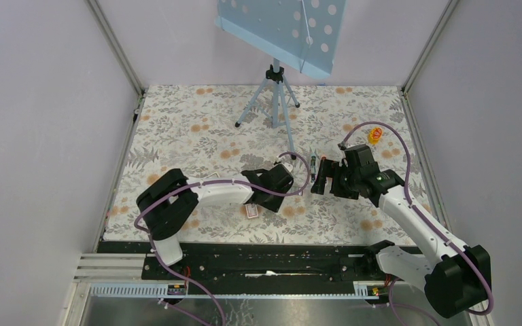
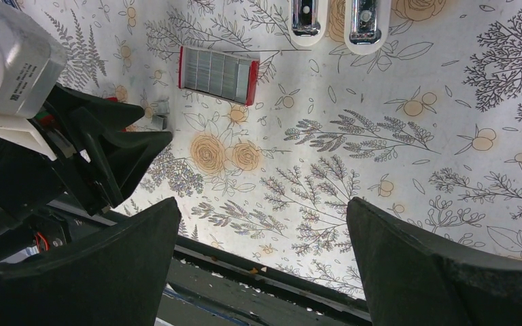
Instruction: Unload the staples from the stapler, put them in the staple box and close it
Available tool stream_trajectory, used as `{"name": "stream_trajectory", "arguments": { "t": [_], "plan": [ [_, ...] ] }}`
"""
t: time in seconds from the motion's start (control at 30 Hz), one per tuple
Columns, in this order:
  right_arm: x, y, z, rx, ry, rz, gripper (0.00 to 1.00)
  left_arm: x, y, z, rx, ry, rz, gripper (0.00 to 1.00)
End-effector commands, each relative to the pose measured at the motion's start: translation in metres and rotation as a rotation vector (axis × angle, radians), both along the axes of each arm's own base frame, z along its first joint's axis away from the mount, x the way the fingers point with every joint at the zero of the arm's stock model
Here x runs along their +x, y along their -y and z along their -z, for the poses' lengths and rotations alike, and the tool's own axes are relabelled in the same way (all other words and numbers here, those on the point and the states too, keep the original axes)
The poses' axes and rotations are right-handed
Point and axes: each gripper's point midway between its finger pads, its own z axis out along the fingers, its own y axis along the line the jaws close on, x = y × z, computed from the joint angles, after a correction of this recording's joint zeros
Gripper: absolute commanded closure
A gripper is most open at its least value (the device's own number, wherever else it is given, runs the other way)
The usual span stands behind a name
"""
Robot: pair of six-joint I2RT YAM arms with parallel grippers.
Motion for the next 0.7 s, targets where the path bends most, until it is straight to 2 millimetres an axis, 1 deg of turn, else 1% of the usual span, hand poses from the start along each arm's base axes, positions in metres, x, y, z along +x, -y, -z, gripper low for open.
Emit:
{"name": "stream_trajectory", "arguments": {
  "t": [0.0,0.17,0.4,0.67],
  "plan": [
    [0.005,0.000,-0.006,0.006,0.022,0.010,0.00,-0.004,0.002,0.012,0.045,-0.021,-0.024,0.55],
    [0.003,0.002,-0.005,-0.002,0.019,0.008,0.00,-0.001,0.003,0.015,0.067,-0.014,-0.034,0.57],
    [0.003,0.002,-0.004,-0.002,0.019,0.010,0.00,0.000,-0.002,0.015,0.091,-0.011,-0.041,0.69],
    [0.003,0.002,-0.001,-0.005,0.014,0.008,0.00,-0.004,-0.008,0.011,0.099,-0.017,-0.050,0.76]
  ]
}}
